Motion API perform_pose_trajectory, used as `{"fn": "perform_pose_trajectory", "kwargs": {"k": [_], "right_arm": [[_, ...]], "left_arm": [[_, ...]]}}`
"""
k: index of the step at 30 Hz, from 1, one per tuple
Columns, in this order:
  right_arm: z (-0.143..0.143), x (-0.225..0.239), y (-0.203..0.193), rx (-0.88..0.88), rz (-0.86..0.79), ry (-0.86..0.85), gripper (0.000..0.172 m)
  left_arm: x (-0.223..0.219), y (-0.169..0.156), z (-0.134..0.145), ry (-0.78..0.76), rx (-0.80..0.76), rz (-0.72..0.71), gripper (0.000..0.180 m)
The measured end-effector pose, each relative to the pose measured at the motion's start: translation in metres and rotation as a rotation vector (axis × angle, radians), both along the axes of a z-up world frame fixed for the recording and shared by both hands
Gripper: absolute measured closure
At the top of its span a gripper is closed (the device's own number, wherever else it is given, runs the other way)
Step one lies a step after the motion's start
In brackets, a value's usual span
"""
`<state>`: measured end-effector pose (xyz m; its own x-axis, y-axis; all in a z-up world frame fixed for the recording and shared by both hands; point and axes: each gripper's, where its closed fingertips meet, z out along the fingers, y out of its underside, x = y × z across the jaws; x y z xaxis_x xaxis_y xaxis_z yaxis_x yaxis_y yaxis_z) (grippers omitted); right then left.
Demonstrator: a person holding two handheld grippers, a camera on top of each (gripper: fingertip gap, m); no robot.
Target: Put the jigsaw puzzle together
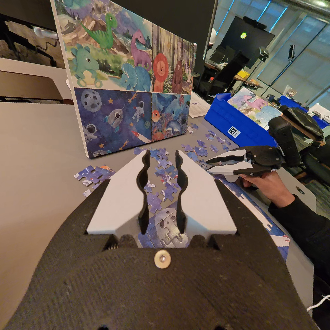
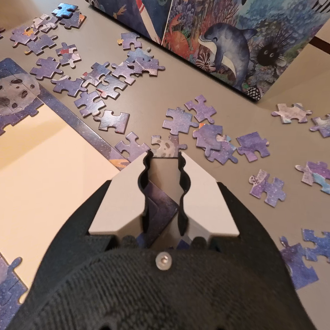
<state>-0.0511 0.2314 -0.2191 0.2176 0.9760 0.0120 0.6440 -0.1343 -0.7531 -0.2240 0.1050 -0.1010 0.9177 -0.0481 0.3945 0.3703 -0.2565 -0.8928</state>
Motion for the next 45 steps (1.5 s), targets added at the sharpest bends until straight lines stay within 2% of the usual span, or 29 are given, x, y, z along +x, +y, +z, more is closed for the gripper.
{"fn": "perform_pose_trajectory", "kwargs": {"k": [45], "right_arm": [[0.0013,0.0005,0.0026,0.019,-0.014,0.004,0.144]], "left_arm": [[0.0041,0.0016,-0.0039,-0.002,-0.016,-0.016,0.152]]}}
